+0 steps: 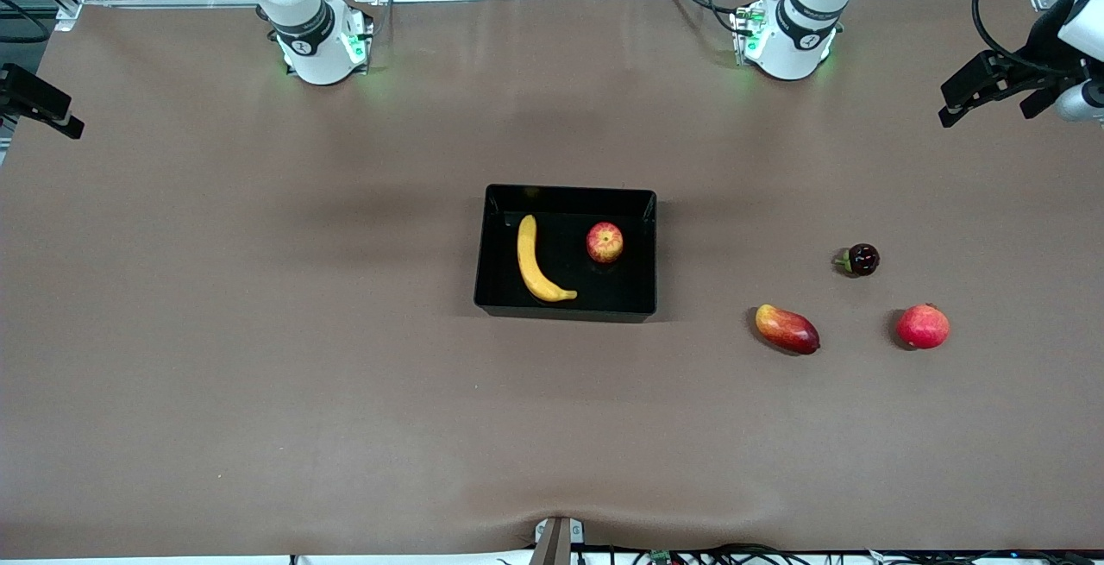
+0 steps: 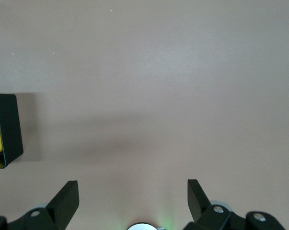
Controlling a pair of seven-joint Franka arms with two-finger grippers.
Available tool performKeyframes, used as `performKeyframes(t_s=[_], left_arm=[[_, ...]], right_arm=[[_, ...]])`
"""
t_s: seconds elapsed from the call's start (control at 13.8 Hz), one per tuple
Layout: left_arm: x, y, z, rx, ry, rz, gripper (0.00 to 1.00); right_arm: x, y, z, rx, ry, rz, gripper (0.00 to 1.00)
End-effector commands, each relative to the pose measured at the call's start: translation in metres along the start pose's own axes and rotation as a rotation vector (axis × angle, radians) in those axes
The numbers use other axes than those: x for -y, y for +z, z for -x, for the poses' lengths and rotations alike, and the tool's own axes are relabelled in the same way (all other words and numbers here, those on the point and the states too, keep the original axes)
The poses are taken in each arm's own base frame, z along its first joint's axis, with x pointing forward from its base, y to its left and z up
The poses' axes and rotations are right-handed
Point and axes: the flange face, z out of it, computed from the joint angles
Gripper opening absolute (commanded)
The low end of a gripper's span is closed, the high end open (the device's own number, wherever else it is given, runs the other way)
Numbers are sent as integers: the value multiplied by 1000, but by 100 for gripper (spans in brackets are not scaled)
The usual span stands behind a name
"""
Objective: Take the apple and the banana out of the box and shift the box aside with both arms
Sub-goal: 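Reach the left gripper into the black tray toward the apple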
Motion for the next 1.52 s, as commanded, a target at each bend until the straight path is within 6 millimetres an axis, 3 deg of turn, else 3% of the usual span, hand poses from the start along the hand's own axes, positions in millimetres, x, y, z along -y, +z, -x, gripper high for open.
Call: performKeyframes(t_s=[0.0,0.22,0.51,0.72,0.87,1.01,1.23,1.44], left_arm=[[2,-5,-2,10,1,-22,100],[1,-9,0,7,6,-44,100],[-21,0,-5,23,44,-43,100],[-90,35,-6,90,69,-48,100],[-161,78,-4,148,6,-70,100],[-219,122,-9,147,-105,-51,100],[-290,180,-4,156,-195,-22,100],[-343,243,6,132,-331,-59,100]], right_arm=[[-2,-3,-1,2,1,8,100],[-2,-3,-1,4,1,8,100],[-2,-3,-1,4,1,8,100],[-2,-4,-1,2,3,8,100],[-2,-3,-1,4,3,8,100],[-3,-3,-1,4,1,8,100],[-3,-3,-1,4,4,8,100],[-3,-3,-2,6,4,8,100]])
